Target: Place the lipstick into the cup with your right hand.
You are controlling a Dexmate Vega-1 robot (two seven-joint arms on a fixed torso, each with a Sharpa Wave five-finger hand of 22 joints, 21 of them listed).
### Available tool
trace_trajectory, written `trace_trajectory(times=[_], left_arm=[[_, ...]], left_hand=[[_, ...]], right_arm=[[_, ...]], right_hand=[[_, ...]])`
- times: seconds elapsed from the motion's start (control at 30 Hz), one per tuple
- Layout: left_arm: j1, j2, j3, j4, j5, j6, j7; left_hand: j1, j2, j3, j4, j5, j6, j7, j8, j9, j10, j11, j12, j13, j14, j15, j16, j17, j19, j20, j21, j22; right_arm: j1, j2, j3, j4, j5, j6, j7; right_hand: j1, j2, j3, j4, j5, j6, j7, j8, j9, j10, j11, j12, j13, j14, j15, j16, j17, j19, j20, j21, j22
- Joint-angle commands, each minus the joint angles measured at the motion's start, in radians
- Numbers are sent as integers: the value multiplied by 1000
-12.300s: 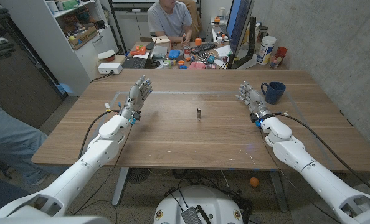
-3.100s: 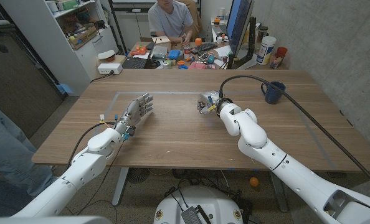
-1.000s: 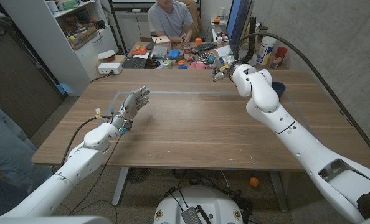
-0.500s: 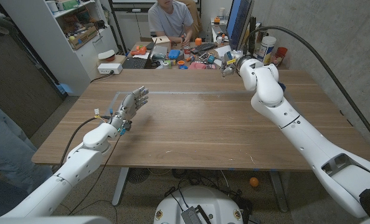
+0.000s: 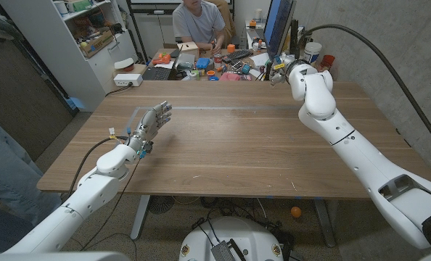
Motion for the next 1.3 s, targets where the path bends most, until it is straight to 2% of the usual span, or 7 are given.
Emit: trace_trajectory(times=[0.03, 1.17, 1.3], left_arm=[[-4, -4, 3, -2, 6, 5, 10], [-10, 2, 2, -14, 16, 23, 23], [-10, 3, 2, -17, 17, 28, 27]], left_hand=[[4, 2, 7, 1, 7, 10, -3, 2, 5, 4, 3, 3, 5, 2, -6, 7, 1, 1, 0, 4, 2], [4, 2, 9, 0, 7, 11, -4, 1, 5, 4, 2, 2, 5, 4, -7, 6, 1, 1, 2, 4, 2], [4, 1, 9, 0, 7, 11, -4, 1, 5, 5, 2, 2, 5, 4, -8, 6, 1, 1, 1, 4, 2]], right_arm=[[5, -26, 31, 22, -8, -73, -2], [24, -108, 63, 91, -11, -209, 45], [30, -117, 62, 100, -20, -231, 59]], right_hand=[[1, 9, -2, 7, -2, 91, 9, 22, 5, 8, 5, 4, 3, 10, -23, -1, 5, 5, -6, -1, 3], [3, 10, -3, 6, -1, 88, 3, 19, 1, 11, -4, 2, 4, 26, -34, -9, 11, -17, -6, -12, 3], [3, 11, -6, 7, -1, 91, -2, 20, 0, 13, -12, 3, 5, 23, -36, -9, 17, -28, -6, -18, 3]])
